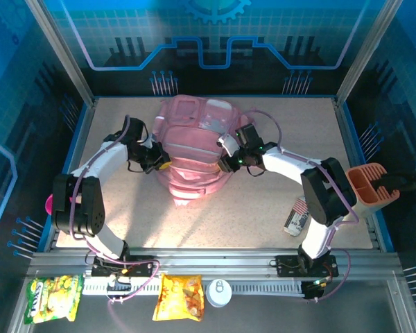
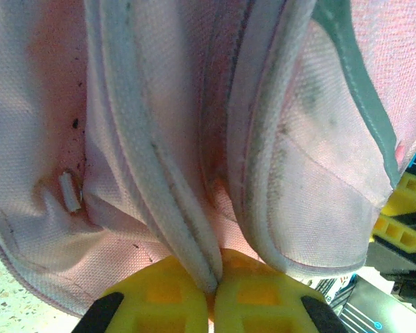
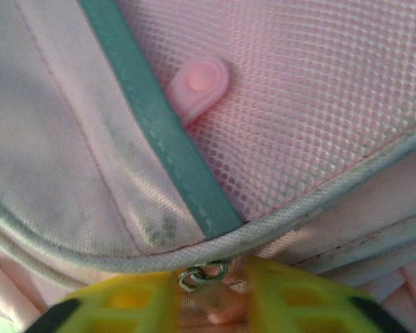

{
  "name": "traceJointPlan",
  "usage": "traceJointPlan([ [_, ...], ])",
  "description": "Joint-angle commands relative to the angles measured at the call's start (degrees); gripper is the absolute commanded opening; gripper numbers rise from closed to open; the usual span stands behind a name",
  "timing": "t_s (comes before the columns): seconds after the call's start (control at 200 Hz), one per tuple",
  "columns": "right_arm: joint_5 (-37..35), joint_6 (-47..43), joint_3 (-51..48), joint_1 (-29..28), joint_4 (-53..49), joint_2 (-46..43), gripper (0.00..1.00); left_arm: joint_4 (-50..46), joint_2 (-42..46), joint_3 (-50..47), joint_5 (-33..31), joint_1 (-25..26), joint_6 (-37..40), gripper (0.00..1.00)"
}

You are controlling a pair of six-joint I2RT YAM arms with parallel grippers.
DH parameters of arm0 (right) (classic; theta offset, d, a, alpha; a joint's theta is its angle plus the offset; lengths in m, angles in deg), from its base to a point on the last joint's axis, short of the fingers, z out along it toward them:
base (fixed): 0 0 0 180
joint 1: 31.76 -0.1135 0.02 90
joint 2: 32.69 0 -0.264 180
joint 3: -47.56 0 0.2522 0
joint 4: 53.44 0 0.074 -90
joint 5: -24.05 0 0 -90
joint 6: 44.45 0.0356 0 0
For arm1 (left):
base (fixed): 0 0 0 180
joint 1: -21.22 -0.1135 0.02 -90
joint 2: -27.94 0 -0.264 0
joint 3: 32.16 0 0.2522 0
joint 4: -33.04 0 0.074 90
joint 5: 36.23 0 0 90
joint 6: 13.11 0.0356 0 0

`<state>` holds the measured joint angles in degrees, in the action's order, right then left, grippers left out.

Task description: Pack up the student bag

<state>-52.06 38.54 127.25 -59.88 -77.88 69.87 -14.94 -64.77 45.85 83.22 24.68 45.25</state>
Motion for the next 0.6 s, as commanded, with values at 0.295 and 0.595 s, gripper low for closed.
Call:
traceJointPlan([
  [0.295,1.91,3.18,-2.91,-5.90,-1.43,-4.92,0.10,8.63,-1.37,1.31,2.11,2.08,-8.15,0.03],
  [0.595,2.94,8.89,-0.53,-11.31,-0.31,-4.75,0.15,15.92,-2.98,0.70,-2.25,5.37,-16.85,0.08],
])
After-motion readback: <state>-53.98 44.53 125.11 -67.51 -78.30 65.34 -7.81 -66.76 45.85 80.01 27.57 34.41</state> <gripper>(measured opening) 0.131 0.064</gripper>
